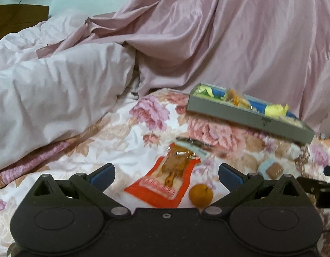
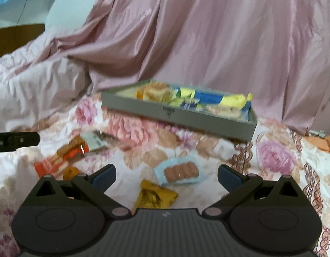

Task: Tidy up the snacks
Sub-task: 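Move both tools back over the mandarin and gold foil bag on the bedspread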

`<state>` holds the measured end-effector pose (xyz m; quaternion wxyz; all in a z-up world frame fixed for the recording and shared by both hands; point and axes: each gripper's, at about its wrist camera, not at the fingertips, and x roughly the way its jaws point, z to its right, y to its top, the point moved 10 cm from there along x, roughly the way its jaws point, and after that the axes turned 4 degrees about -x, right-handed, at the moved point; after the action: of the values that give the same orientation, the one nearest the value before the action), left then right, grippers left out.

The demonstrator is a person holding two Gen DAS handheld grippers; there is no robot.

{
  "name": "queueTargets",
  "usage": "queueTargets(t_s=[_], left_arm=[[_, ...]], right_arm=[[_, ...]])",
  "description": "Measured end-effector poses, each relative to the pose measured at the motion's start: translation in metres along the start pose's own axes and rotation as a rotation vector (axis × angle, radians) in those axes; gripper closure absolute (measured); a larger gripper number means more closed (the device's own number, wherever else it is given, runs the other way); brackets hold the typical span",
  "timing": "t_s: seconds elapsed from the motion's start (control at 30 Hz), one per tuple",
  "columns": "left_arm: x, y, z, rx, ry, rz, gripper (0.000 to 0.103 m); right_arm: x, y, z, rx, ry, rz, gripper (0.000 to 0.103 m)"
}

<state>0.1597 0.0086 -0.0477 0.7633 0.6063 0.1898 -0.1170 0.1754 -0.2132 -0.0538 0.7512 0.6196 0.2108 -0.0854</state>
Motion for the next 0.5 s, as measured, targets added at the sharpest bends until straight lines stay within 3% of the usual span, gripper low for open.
queueTargets(t_s=[0.5], left_arm=[[0.020, -0.027, 0.015, 0.145, -0.079, -0.133, 0.001]], right_arm=[[0.037, -0.043, -0.029, -0.023, 0.122, -0.280, 0.000]])
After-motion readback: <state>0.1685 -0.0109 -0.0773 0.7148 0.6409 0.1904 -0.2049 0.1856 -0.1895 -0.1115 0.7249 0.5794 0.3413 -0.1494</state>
